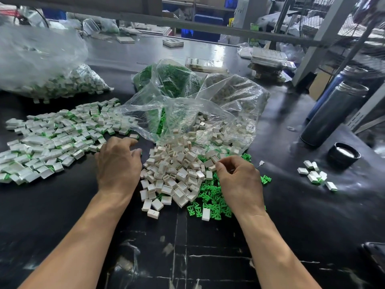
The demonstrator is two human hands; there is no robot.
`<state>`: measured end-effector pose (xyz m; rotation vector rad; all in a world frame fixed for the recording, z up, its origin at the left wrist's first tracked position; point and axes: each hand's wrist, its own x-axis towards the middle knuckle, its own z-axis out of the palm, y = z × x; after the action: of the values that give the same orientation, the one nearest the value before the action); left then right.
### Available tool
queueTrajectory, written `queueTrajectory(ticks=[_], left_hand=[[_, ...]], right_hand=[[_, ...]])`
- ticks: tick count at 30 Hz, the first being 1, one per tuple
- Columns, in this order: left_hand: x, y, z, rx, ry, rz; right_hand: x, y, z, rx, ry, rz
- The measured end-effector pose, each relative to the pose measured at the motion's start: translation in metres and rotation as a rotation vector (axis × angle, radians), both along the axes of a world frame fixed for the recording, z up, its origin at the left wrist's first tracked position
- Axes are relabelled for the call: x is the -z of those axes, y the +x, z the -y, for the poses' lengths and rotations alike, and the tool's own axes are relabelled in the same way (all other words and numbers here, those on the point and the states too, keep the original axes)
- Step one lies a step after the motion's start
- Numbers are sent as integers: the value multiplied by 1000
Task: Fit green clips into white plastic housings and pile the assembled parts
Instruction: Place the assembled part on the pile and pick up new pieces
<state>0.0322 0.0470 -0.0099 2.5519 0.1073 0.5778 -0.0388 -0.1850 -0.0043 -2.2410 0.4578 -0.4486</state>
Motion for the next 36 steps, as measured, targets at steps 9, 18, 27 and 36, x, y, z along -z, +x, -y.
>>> queueTrajectory(ticks=[9, 18, 27, 36], left_hand=[[-17, -31, 37, 507, -184, -12], [-6, -33, 51, 612, 182, -21], [-5, -33, 57, 586, 204, -22], [-5, -36, 58, 564, 176, 23]], right_hand=[[-7, 0, 14, -18, -76, -170], [-16, -5, 26, -214, 32, -336], [-25, -12, 19, -293, -113, -400], [-29, -15, 17, -333, -205, -395]])
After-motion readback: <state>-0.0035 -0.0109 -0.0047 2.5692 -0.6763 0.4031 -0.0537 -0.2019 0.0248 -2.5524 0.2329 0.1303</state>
